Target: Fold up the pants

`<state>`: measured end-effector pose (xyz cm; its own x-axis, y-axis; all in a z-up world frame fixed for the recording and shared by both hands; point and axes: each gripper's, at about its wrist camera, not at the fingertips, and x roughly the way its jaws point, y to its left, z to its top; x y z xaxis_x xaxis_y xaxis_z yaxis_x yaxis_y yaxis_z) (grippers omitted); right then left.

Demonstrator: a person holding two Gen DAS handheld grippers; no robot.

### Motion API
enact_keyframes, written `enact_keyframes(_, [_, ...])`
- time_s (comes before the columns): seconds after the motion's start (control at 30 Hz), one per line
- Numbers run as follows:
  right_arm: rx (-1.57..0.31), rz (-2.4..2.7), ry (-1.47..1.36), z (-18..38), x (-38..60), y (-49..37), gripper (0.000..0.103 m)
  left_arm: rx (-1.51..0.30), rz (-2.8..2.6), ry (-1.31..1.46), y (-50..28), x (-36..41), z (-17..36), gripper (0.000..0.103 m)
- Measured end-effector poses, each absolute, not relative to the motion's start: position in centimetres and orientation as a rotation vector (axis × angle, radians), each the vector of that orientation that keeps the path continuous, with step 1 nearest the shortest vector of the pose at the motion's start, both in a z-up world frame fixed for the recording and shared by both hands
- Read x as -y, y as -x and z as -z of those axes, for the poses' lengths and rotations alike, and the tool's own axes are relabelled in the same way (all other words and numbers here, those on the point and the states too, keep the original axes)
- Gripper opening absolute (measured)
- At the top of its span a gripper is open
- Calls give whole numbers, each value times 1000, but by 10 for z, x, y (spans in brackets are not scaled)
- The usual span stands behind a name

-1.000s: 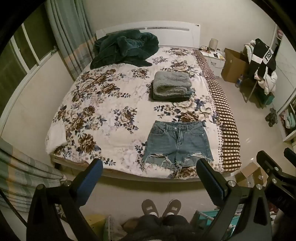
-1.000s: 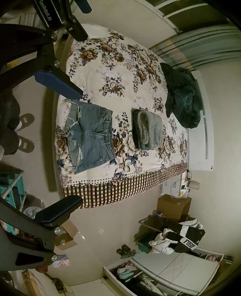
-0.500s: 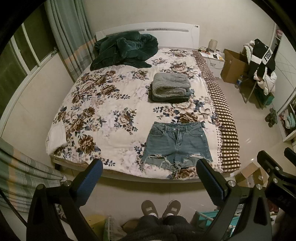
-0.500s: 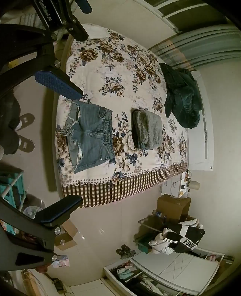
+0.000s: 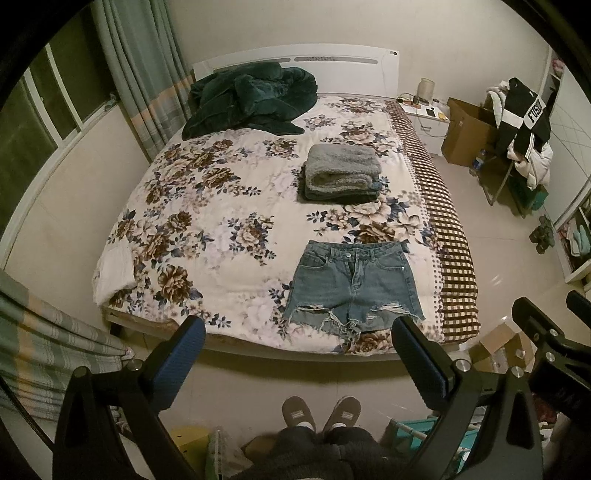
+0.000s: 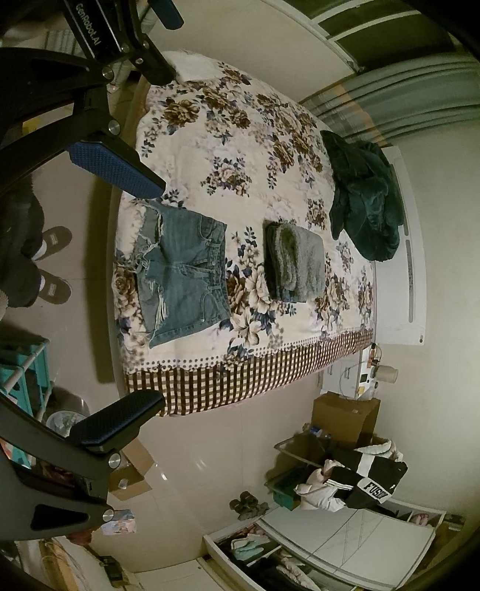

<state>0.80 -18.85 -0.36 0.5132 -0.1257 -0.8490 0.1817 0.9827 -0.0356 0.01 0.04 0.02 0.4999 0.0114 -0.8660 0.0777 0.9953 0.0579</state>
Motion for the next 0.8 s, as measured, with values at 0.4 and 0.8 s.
enact_keyframes(0.4, [-1015, 182, -65, 5, 182, -4, 103, -1048, 40, -95, 1, 0, -4, 103])
enact_keyframes(0.8, [-1015, 182, -66, 6, 185, -3, 103, -1049, 38, -96, 11, -2, -16, 103])
